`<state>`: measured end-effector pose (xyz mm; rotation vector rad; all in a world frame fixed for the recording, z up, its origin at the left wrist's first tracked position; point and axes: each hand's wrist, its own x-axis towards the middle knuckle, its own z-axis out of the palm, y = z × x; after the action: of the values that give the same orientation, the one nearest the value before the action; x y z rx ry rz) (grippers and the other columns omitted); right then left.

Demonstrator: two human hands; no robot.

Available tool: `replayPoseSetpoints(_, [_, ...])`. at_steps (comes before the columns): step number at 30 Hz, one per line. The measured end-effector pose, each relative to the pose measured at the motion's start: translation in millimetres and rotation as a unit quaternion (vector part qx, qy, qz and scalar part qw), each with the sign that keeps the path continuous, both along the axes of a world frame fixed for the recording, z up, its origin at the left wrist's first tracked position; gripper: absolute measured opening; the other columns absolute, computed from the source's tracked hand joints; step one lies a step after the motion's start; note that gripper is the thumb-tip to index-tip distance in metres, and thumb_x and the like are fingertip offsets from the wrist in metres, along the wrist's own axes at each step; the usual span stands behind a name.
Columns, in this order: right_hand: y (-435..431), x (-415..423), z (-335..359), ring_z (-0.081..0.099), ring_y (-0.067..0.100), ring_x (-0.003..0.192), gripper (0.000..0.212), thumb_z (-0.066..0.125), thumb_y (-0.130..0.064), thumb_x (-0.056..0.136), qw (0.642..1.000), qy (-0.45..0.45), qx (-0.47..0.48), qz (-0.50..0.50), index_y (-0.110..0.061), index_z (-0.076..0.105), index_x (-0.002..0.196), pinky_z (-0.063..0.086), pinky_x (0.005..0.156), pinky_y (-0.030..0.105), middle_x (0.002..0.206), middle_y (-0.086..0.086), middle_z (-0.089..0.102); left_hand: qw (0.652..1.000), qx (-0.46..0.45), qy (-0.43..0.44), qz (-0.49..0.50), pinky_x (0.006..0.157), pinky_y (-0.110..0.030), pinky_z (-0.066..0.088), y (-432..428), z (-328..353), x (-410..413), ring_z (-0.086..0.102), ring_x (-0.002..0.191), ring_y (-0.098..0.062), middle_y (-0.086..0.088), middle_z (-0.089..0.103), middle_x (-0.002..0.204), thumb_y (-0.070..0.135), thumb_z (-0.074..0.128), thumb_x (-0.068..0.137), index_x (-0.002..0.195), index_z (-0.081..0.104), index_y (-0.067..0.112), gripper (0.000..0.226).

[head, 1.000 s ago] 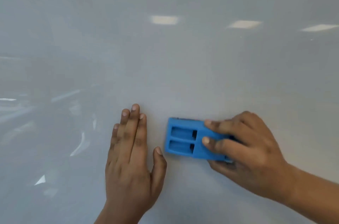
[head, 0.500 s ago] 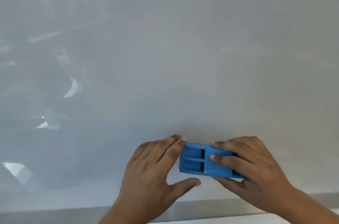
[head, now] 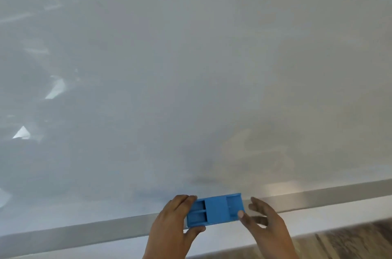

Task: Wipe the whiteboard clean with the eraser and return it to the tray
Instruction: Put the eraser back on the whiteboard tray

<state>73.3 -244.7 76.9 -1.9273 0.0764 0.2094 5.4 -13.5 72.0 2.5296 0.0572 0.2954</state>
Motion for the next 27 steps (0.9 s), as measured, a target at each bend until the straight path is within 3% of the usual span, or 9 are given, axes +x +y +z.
replayPoseSetpoints(3, [-10.8, 14.7, -12.5, 0.065, 0.013, 0.081, 0.039, 0.082, -0.029, 0.086, 0.994, 0.104, 0.027, 0.011, -0.013, 0.071, 0.120, 0.048, 0.069, 0.024, 0.100, -0.001, 0.073, 0.995, -0.070, 0.059, 0.036, 0.102, -0.006, 0.032, -15.1, -26.3, 13.8, 0.045, 0.122, 0.005, 0.034, 0.036, 0.129, 0.053, 0.073, 0.087, 0.146, 0.044, 0.042, 0.067])
replayPoseSetpoints(7, [-14.8, 24.8, -22.6, 0.062, 0.012, 0.083, 0.018, 0.070, -0.017, 0.095, 0.987, 0.139, 0.073, -0.013, -0.012, 0.073, 0.112, 0.046, 0.068, 0.024, 0.096, 0.000, 0.071, 0.985, -0.105, 0.117, 0.065, 0.103, -0.012, 0.039, -39.0, -49.7, 31.4, 0.051, 0.116, 0.001, 0.028, 0.048, 0.129, 0.047, 0.079, 0.084, 0.145, 0.050, 0.036, 0.069])
replayPoseSetpoints(13, [-25.8, 40.0, -57.3, 0.063, 0.009, 0.098, 0.026, 0.069, -0.016, 0.096, 0.984, 0.164, 0.062, -0.027, -0.013, 0.069, 0.122, 0.050, 0.075, 0.025, 0.110, -0.001, 0.070, 0.969, -0.136, 0.167, 0.120, 0.098, -0.021, 0.049, -65.9, -81.3, 48.8, 0.058, 0.115, -0.003, 0.019, 0.054, 0.135, 0.044, 0.079, 0.085, 0.146, 0.047, 0.031, 0.070])
replayPoseSetpoints(15, [-25.9, 44.2, -64.8, 0.064, 0.008, 0.097, 0.027, 0.069, -0.014, 0.095, 0.986, 0.161, 0.048, -0.020, -0.012, 0.071, 0.121, 0.049, 0.075, 0.021, 0.109, -0.001, 0.072, 0.965, -0.139, 0.178, 0.135, 0.094, -0.027, 0.055, -69.4, -90.1, 52.0, 0.060, 0.111, -0.005, 0.018, 0.053, 0.135, 0.041, 0.080, 0.084, 0.140, 0.049, 0.029, 0.065])
replayPoseSetpoints(18, [-26.2, 50.5, -74.0, 0.065, 0.014, 0.103, 0.026, 0.069, -0.014, 0.095, 0.983, 0.176, 0.044, -0.012, -0.014, 0.071, 0.120, 0.047, 0.083, 0.026, 0.115, 0.002, 0.072, 0.961, -0.136, 0.184, 0.155, 0.091, -0.029, 0.057, -75.1, -99.0, 55.2, 0.061, 0.105, -0.007, 0.014, 0.045, 0.133, 0.036, 0.079, 0.086, 0.140, 0.050, 0.026, 0.062])
replayPoseSetpoints(22, [-27.2, 54.4, -80.9, 0.061, 0.012, 0.091, 0.022, 0.069, -0.015, 0.095, 0.980, 0.193, 0.049, -0.005, -0.017, 0.071, 0.117, 0.050, 0.076, 0.024, 0.110, 0.002, 0.069, 0.953, -0.137, 0.200, 0.183, 0.095, -0.029, 0.055, -81.2, -109.0, 58.5, 0.056, 0.105, -0.009, 0.009, 0.041, 0.128, 0.032, 0.076, 0.091, 0.149, 0.044, 0.023, 0.067])
replayPoseSetpoints(27, [-26.3, 59.4, -87.8, 0.060, 0.020, 0.111, 0.023, 0.070, -0.022, 0.096, 0.975, 0.216, 0.052, -0.001, -0.026, 0.067, 0.119, 0.045, 0.097, 0.035, 0.113, 0.000, 0.066, 0.948, -0.149, 0.182, 0.216, 0.094, -0.031, 0.055, -88.2, -112.7, 68.7, 0.060, 0.112, -0.012, 0.006, 0.047, 0.134, 0.031, 0.069, 0.096, 0.149, 0.042, 0.022, 0.061])
